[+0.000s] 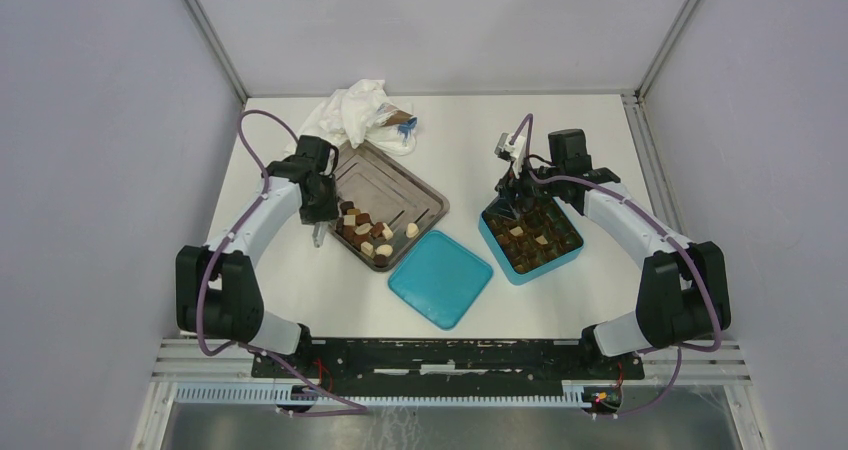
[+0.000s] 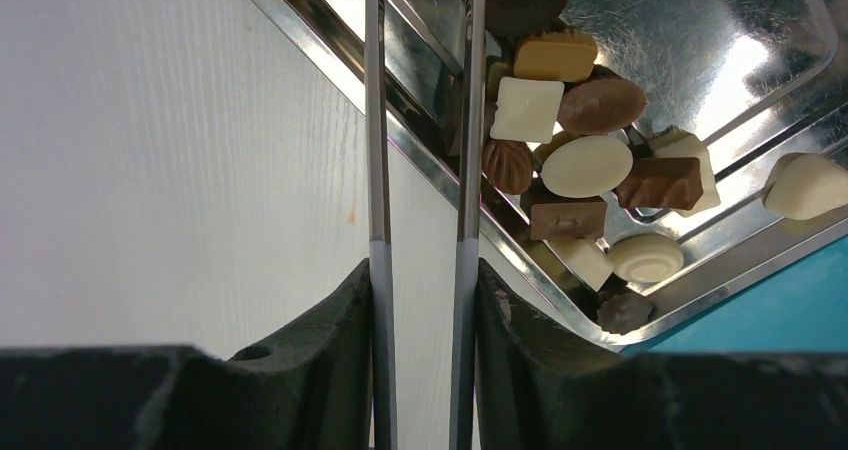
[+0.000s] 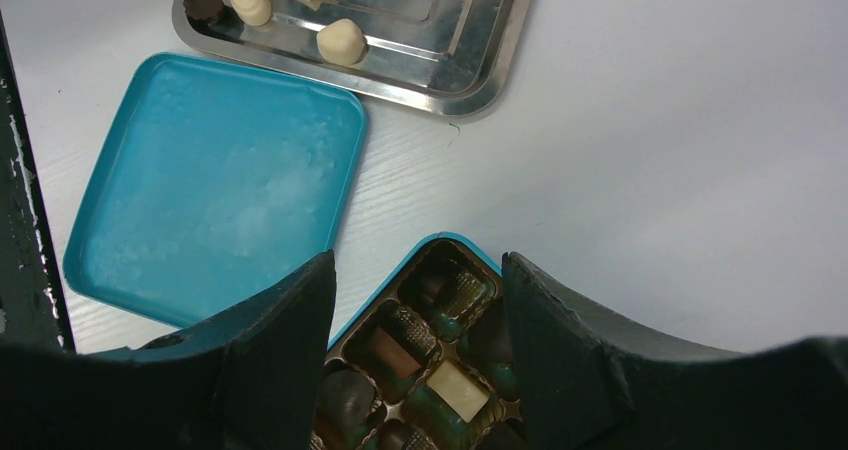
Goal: Pack the chocolate
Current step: Pick up the fake chocolate from the plate.
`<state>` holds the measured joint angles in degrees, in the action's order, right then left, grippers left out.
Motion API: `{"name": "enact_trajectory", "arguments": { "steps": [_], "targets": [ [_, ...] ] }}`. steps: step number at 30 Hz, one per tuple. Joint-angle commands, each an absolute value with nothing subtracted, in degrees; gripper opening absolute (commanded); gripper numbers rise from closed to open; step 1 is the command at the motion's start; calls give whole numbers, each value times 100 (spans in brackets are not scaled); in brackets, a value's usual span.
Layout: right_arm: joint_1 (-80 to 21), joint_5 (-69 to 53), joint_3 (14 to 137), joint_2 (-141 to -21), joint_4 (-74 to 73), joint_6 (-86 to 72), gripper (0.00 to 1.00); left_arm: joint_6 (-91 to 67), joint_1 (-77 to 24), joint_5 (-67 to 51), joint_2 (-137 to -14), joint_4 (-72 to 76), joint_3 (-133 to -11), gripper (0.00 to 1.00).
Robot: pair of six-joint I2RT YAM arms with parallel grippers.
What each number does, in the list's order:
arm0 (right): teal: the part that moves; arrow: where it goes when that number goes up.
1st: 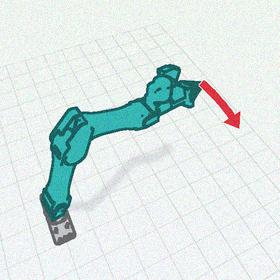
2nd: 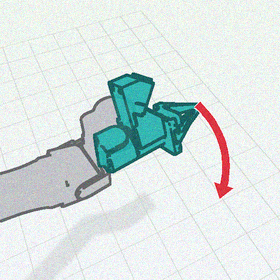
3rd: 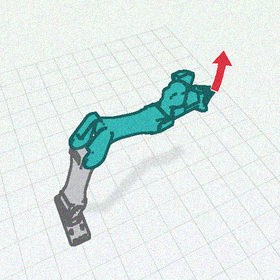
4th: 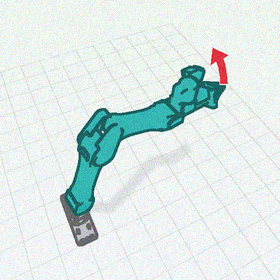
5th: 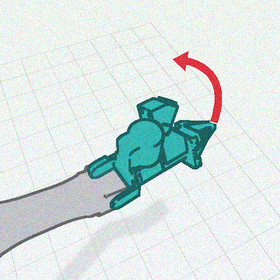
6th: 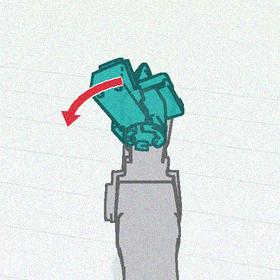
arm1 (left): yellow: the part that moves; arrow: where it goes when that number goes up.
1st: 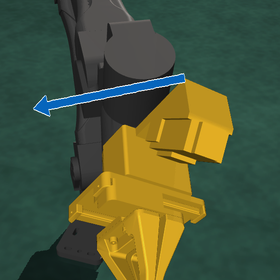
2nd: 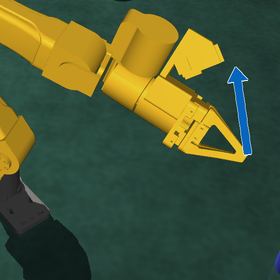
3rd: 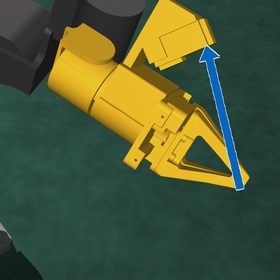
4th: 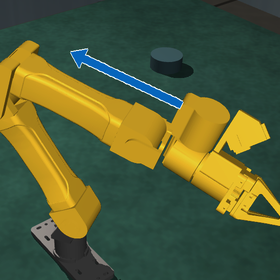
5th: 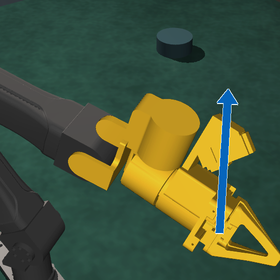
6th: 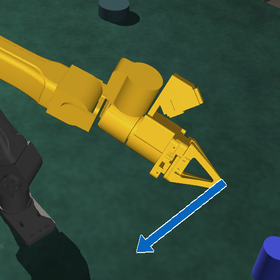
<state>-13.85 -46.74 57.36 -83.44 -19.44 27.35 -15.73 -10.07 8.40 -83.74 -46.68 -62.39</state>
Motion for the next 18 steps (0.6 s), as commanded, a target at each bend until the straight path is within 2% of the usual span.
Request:
{"name": "enact_trajectory", "arguments": {
  "steps": [1,3,4,18],
  "targets": [
    [-1370,-4843,5783,-8365,-1927,2820,67,-1360,-977,773,-8385,-4586,-6265,26],
    [-1374,-4835,5785,-8371,-1921,2820,67,-1361,-982,813,-8335,-4579,-6275,5],
    [-1371,-4834,5789,-8367,-1924,2819,67,-1375,-976,847,-8276,-4570,-6279,2],
    [-1272,-4460,5868,-8240,-2101,3091,68,-1541,-985,240,-7341,-4249,-5980,2]
  ]
}}
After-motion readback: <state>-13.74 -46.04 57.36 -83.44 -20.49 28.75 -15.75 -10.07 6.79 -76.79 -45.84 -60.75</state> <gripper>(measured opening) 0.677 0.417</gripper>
